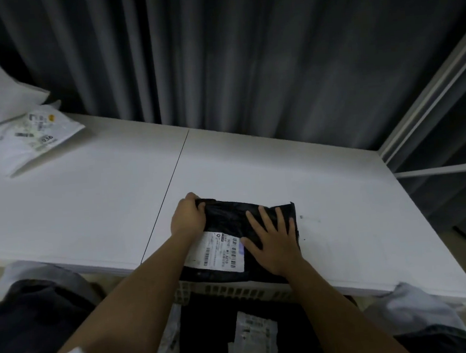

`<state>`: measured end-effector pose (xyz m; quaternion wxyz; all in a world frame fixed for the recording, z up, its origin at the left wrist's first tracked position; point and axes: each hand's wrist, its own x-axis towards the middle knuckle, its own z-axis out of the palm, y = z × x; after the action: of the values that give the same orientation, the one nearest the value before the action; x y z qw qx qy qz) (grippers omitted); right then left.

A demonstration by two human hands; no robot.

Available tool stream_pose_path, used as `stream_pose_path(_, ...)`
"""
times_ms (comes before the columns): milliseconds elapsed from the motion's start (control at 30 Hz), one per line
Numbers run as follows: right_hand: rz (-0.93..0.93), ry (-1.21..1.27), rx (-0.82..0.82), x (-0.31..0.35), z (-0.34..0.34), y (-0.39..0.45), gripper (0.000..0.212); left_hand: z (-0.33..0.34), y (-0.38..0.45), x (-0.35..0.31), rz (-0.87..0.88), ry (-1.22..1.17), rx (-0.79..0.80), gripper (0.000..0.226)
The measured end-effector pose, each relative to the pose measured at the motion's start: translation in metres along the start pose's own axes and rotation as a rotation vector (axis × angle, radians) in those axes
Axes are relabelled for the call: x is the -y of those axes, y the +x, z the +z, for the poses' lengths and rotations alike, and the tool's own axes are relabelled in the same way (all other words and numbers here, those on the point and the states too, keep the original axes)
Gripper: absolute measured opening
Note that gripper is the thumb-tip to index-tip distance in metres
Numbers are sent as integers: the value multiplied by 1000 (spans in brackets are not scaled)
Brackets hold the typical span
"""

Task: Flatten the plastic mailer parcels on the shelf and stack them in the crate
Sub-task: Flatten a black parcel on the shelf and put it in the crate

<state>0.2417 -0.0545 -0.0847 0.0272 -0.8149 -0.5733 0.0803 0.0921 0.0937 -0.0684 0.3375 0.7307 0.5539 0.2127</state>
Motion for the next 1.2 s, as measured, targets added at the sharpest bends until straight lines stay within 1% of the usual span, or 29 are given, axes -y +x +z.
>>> stream_pose_path(100, 109, 31, 66, 0, 2, 0, 91, 2, 8, 7, -39, 10, -28, 20)
stream_pose_path(167, 150, 20, 91, 0, 4, 0, 92, 5, 12, 10, -50, 66, -33, 20)
stream_pose_path(200, 161, 15, 101, 1, 4, 0, 92, 7, 13, 10, -49, 96, -43, 20)
stream_pose_path(333, 182, -25, 128, 5, 3, 0, 77, 13, 9, 10, 32, 282, -106, 26)
stream_pose_path(367, 183, -37, 130, 5, 2, 0, 76, 14, 7, 11, 50, 335, -110, 27)
stream_pose_path(467, 174, -77, 149, 8, -2, 0, 75, 11, 0, 10, 30, 450, -143, 30)
stream_pose_path(500, 178, -92, 168, 9, -4, 0, 76, 9, -3, 7, 58, 456, -148, 34)
stream_pose_path(567, 184, -132, 222, 10, -8, 5, 78, 5, -14, 2, 201, 418, -102, 42)
stream_pose_path(633, 186, -158, 284, 10, -16, 10, 80, 4, -26, -3, 375, 479, 39, 49)
stream_pose_path(667, 178, -163, 296, 11, -20, 12, 81, 4, -34, -5, 427, 542, 120, 52)
stream_pose_path(700, 162, -171, 282, 11, -23, 11, 80, 5, -41, -6, 441, 594, 194, 55)
stream_pose_path(733, 139, -182, 247, 12, -24, 9, 78, 8, -46, -7, 419, 622, 254, 57)
stream_pose_path(800, 109, -160, 154, 16, -18, -4, 76, 13, -54, -6, 369, 635, 321, 60)
stream_pose_path(867, 100, -106, 67, 20, -6, -17, 80, 19, -57, -1, 383, 665, 312, 61)
stream_pose_path(933, 118, -66, 22, 21, 4, -25, 81, 23, -57, 6, 400, 677, 276, 67)
stream_pose_path(1033, 146, -35, 12, 19, 8, -24, 71, 27, -56, 13, 406, 662, 239, 81)
stream_pose_path(1200, 160, 10, 22, 17, 13, -21, 73, 34, -54, 19, 399, 652, 237, 78)
